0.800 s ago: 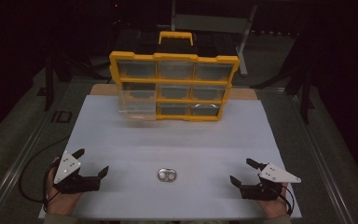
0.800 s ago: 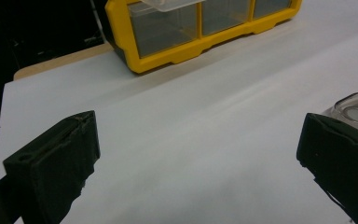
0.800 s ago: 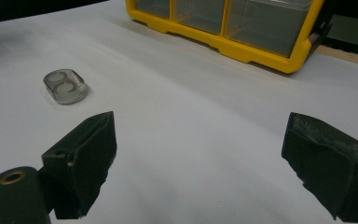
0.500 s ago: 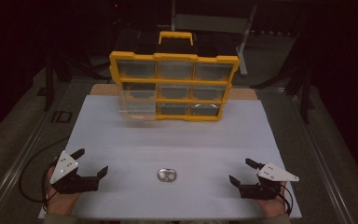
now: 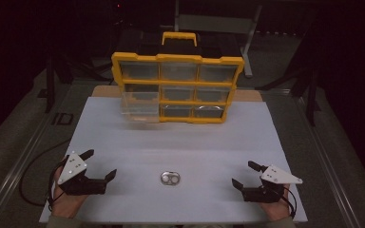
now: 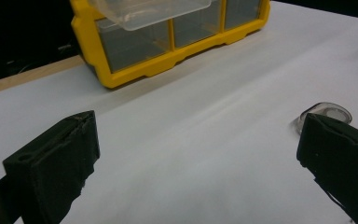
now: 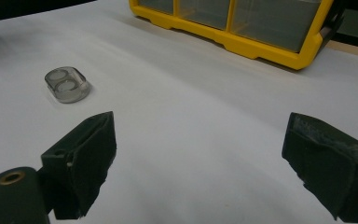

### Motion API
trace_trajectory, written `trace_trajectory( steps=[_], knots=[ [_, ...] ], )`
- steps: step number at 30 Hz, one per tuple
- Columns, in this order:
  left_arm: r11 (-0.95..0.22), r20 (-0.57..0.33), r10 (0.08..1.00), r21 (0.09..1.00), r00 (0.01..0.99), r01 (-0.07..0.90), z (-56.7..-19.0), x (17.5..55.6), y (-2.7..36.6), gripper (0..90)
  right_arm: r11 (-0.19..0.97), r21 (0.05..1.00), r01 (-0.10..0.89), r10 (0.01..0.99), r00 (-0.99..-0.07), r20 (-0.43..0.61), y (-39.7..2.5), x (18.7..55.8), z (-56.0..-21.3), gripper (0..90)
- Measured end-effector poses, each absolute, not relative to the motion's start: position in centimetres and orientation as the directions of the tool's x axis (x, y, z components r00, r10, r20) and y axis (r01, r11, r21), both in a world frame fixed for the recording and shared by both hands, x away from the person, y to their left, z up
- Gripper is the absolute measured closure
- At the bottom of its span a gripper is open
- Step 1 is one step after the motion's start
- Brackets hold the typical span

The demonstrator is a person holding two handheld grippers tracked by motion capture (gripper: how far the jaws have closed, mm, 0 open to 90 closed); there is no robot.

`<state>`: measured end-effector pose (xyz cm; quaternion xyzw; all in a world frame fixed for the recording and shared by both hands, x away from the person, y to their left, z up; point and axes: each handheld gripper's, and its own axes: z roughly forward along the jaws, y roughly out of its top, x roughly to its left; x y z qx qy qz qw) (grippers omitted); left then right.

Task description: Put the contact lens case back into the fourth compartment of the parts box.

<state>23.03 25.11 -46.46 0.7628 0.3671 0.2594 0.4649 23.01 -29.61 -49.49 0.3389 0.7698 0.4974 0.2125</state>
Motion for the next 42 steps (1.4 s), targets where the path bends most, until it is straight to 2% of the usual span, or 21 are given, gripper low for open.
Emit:
trace_trajectory(
  steps=[20, 42],
  knots=[
    [-0.371, 0.095, 0.744, 0.882, 0.662, 0.290, -45.4, 24.4, 22.9, 0.1, 0.265, 0.911, 0.315, 0.741, -0.671, 0.017, -29.7, 23.2, -49.6, 9.4],
    [-0.485, 0.144, 0.631, 0.840, 0.763, 0.243, -44.3, 26.1, 19.8, 0.1, 0.263, 0.907, 0.328, 0.744, -0.668, 0.025, -29.7, 23.2, -49.6, 9.5]
  ],
)
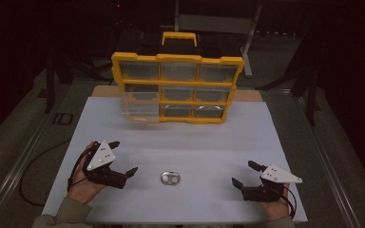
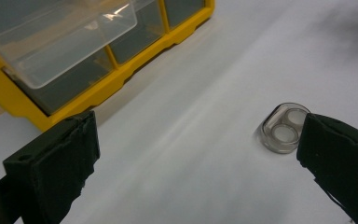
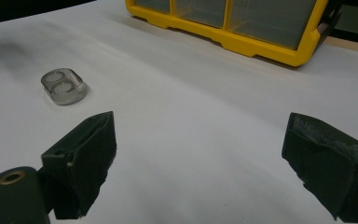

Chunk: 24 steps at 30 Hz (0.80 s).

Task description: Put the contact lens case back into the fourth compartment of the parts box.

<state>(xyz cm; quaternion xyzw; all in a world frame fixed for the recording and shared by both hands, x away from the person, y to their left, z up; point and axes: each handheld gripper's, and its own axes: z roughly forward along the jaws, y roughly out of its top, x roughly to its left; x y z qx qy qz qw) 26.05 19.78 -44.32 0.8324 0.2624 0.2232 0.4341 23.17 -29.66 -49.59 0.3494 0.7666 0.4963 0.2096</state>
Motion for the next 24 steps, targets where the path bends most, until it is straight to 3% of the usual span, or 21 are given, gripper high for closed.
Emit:
trace_trajectory(
  steps=[24],
  knots=[
    [-0.587, 0.167, 0.518, 0.783, 0.839, 0.207, -43.8, 26.9, 17.1, 0.1, 0.269, 0.904, 0.333, 0.739, -0.673, 0.028, -29.7, 23.2, -49.6, 9.5]
  ],
)
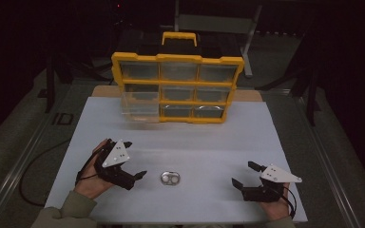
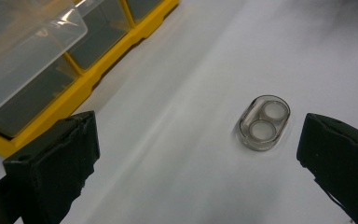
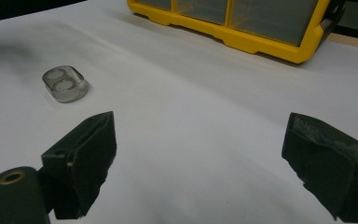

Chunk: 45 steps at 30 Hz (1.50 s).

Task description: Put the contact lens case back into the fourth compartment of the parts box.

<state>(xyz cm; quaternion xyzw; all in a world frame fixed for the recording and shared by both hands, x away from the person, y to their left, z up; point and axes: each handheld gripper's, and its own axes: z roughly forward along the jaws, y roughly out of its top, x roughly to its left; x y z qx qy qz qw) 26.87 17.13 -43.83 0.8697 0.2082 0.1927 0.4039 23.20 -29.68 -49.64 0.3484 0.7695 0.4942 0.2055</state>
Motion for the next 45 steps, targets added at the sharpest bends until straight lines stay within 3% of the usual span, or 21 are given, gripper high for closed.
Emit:
trace_trajectory(
  steps=[45],
  knots=[
    [-0.709, 0.148, 0.399, 0.676, 0.905, 0.202, -46.1, 28.6, 13.1, 0.1, 0.258, 0.905, 0.338, 0.735, -0.676, 0.043, -29.8, 23.2, -49.6, 9.5]
  ],
)
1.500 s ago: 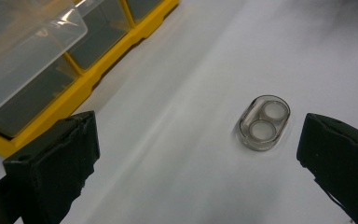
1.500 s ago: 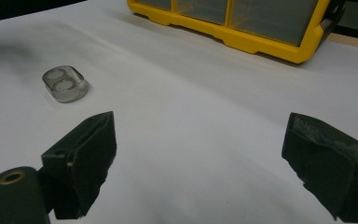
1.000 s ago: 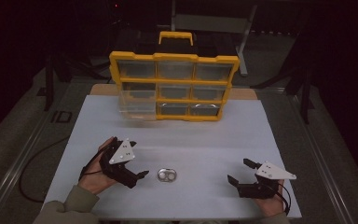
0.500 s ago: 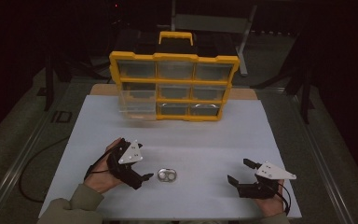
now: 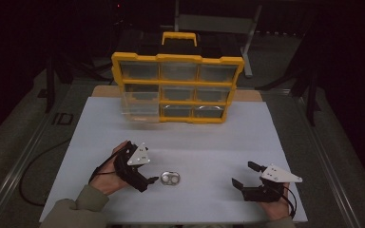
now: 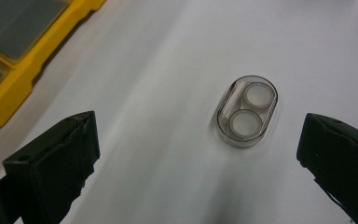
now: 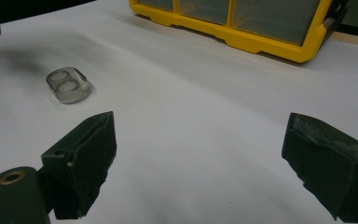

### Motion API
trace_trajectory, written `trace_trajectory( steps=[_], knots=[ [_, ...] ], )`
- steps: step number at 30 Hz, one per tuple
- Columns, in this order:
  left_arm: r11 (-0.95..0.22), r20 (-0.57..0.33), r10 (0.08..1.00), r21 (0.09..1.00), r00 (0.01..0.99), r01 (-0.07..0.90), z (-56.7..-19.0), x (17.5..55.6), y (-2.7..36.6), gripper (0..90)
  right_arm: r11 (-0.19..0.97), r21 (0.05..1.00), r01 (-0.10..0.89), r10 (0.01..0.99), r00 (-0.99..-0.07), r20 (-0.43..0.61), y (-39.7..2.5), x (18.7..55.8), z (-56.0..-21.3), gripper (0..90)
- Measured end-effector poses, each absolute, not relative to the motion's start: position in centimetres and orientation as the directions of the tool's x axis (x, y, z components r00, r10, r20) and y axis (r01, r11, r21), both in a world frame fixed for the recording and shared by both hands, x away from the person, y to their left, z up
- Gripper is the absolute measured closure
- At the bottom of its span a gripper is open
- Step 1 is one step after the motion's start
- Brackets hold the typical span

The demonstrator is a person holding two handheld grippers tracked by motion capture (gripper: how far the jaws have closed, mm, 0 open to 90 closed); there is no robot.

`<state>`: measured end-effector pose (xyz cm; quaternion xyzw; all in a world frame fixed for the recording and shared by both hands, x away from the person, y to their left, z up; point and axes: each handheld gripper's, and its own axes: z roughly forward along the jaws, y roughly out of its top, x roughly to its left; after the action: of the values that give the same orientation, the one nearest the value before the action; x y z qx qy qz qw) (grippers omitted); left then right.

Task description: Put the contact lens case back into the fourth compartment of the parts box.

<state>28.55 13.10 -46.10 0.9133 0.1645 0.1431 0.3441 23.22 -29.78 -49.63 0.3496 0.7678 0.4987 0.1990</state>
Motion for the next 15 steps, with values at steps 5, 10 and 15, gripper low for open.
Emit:
trace_trajectory(
  steps=[5, 10, 15],
  knots=[
    [-0.723, 0.146, 0.386, 0.661, 0.911, 0.201, -46.5, 28.7, 12.6, 0.1, 0.256, 0.905, 0.339, 0.737, -0.674, 0.044, -29.8, 23.2, -49.6, 9.5],
    [-0.729, 0.141, 0.374, 0.655, 0.917, 0.197, -46.6, 28.9, 12.2, 0.1, 0.256, 0.905, 0.340, 0.738, -0.673, 0.044, -29.8, 23.2, -49.6, 9.5],
    [-0.738, 0.144, 0.360, 0.648, 0.922, 0.187, -46.7, 28.9, 11.8, 0.1, 0.256, 0.904, 0.342, 0.739, -0.672, 0.045, -29.9, 23.2, -49.6, 9.5]
  ],
)
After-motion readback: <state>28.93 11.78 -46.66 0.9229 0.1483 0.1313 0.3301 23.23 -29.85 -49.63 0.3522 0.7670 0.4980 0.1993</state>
